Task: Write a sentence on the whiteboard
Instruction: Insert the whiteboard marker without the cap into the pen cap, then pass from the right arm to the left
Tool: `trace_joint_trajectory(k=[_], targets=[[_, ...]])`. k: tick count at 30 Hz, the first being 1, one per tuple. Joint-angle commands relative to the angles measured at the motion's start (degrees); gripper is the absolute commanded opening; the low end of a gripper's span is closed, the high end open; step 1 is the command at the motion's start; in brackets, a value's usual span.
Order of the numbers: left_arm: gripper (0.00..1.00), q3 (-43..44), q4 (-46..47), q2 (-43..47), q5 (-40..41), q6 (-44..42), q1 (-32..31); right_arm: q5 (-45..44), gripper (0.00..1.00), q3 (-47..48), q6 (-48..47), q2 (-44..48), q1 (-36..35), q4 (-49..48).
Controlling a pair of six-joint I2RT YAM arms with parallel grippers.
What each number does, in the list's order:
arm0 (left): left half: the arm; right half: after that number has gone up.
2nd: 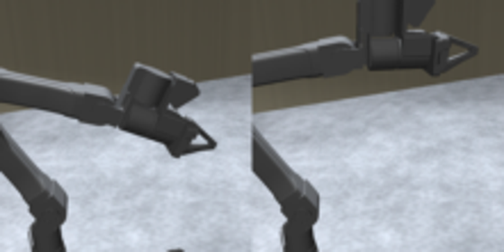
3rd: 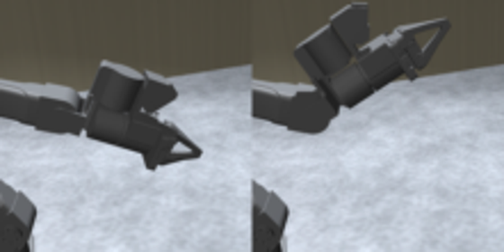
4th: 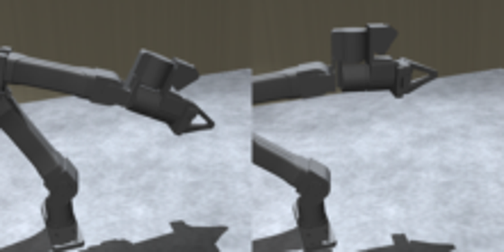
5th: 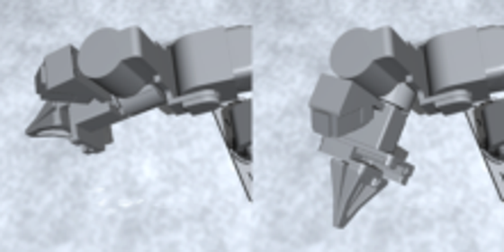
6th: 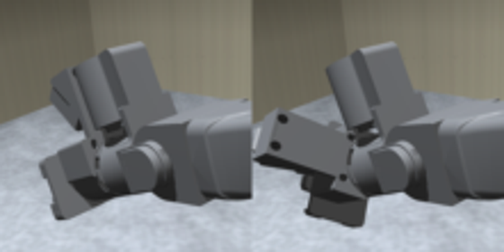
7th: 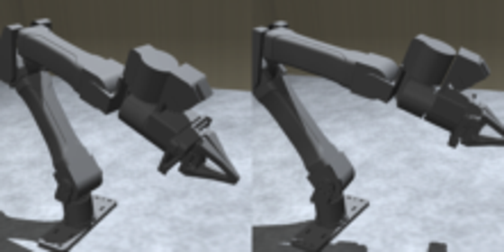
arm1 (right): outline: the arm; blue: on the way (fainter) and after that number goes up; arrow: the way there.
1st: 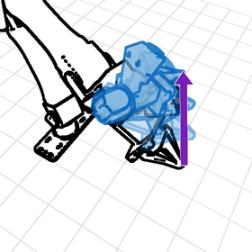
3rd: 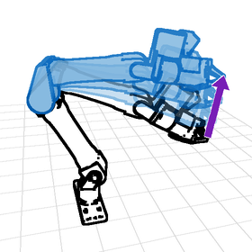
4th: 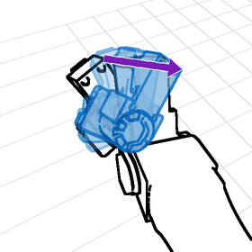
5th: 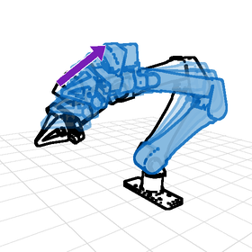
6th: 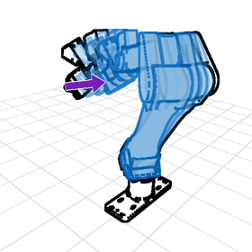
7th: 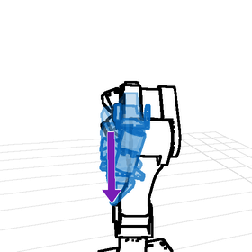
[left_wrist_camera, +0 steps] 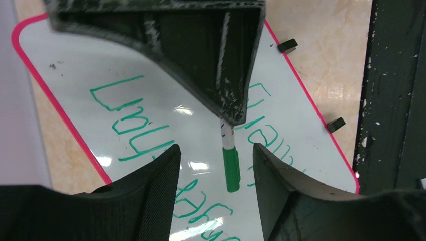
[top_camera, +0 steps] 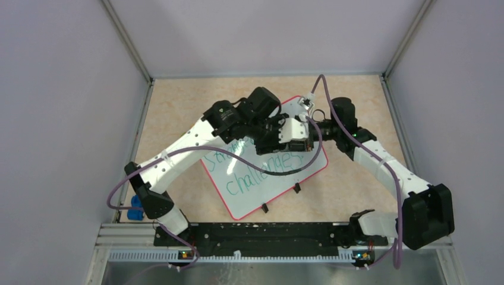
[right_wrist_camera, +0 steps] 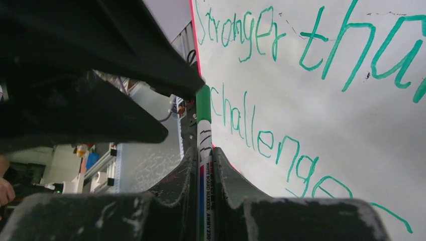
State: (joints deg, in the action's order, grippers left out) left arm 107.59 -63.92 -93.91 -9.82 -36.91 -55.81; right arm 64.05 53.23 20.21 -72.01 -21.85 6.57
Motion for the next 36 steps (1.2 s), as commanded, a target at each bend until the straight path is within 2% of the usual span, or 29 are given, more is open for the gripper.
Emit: trace_joint_trajectory(k=[1,6,9,14,20,23,36], targets=[[0.63,1.48,1.03,4.85,-11.27,2.38,7.02,0.15,0.0,1.0,-1.39,1.82,-0.57,-1.24],[0.69,-5.59,1.92,9.74,-17.58,3.15,11.64,1.49,0.0,1.9,-1.61,2.37,-0.57,-0.48],[0.7,-10.79,3.45,12.63,-18.68,2.9,13.29,2.6,0.0,2.15,-1.37,2.57,-0.59,-0.52],[0.7,-16.2,5.36,14.08,-20.15,2.37,13.62,4.91,0.0,2.68,0.48,2.71,-0.67,-1.94],[0.66,-18.82,8.25,12.84,-23.45,3.8,13.62,6.12,0.0,2.67,2.18,3.04,-1.23,-3.39],[0.61,-19.48,9.13,12.03,-24.87,3.95,13.54,6.58,0.0,2.74,2.89,2.86,-1.34,-4.06],[0.17,-19.72,11.76,9.6,-29.75,5.66,13.16,6.78,0.0,2.29,5.43,2.31,-2.0,-6.06]])
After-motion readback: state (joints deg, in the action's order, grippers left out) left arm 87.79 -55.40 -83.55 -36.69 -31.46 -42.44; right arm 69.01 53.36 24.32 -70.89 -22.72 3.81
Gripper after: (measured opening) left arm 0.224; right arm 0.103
